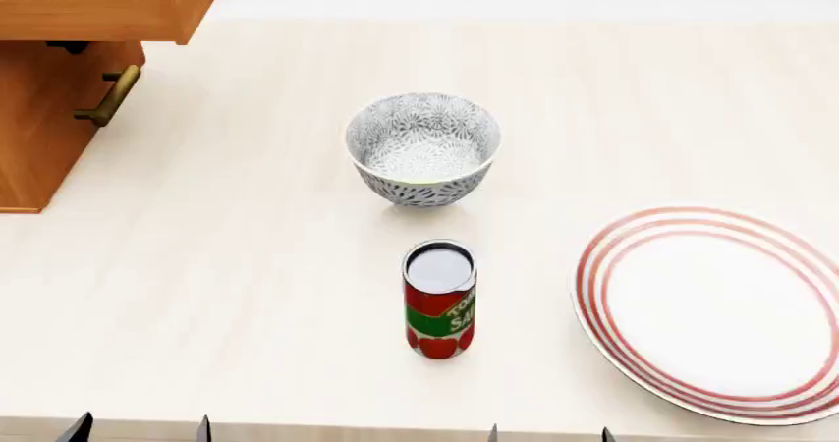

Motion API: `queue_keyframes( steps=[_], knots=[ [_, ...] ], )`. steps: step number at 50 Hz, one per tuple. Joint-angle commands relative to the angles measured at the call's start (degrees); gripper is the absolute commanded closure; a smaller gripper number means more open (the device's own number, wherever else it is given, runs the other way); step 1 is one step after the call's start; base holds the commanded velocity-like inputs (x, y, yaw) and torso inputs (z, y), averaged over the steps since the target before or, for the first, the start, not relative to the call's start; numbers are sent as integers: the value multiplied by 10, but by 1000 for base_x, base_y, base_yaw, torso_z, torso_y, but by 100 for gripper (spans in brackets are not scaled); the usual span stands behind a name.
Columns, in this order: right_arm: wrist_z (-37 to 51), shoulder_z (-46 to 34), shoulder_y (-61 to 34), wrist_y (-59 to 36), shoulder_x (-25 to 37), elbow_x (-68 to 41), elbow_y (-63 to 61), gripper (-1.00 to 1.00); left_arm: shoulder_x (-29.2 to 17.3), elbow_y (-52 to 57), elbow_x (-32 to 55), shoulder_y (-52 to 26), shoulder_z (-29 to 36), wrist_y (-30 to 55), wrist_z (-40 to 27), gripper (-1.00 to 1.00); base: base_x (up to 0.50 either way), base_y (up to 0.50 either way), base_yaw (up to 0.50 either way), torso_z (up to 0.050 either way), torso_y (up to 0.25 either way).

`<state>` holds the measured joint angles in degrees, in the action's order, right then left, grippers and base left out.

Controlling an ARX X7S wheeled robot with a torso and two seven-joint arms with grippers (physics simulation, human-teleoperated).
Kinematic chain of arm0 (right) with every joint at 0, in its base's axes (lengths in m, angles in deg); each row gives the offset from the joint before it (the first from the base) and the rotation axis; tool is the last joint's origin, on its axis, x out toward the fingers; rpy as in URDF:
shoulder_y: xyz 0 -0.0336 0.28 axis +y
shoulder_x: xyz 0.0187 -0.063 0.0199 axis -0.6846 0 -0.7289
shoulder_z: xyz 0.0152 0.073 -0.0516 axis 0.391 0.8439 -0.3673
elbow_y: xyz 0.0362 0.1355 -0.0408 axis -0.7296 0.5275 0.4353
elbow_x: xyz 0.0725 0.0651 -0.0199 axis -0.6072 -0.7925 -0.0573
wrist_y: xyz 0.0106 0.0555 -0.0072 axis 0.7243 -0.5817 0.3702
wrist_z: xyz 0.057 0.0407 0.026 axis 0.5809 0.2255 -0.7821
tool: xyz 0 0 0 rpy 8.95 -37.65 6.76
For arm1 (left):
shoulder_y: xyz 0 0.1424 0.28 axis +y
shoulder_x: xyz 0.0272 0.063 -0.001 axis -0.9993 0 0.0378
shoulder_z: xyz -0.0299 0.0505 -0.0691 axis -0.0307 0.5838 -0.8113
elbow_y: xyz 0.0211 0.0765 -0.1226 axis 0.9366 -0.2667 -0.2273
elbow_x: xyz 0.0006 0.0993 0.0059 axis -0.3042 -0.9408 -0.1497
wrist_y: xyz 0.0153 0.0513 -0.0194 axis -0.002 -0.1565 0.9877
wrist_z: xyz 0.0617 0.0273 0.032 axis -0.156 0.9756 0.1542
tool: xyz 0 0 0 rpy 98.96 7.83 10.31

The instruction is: Put the bowl on top of the cabinet.

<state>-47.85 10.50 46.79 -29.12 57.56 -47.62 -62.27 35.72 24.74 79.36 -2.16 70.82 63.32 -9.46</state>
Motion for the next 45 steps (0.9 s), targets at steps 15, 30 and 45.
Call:
queue_keyframes(
  steps=[15,30,45],
  knots=[
    [80,-23,2,-42,27,-30,-36,-100,-31,13,57,22,28,-33,-20,-100,0,0,0,0,0],
    [112,-45,2,-36,45,-12,-40,-100,-47,9,21,21,59,-31,-51,-100,0,233,0,0,0],
    [121,-61,5,-25,57,-16,-45,-100,-57,5,30,20,71,-35,-62,-100,0,500,0,0,0]
  ],
)
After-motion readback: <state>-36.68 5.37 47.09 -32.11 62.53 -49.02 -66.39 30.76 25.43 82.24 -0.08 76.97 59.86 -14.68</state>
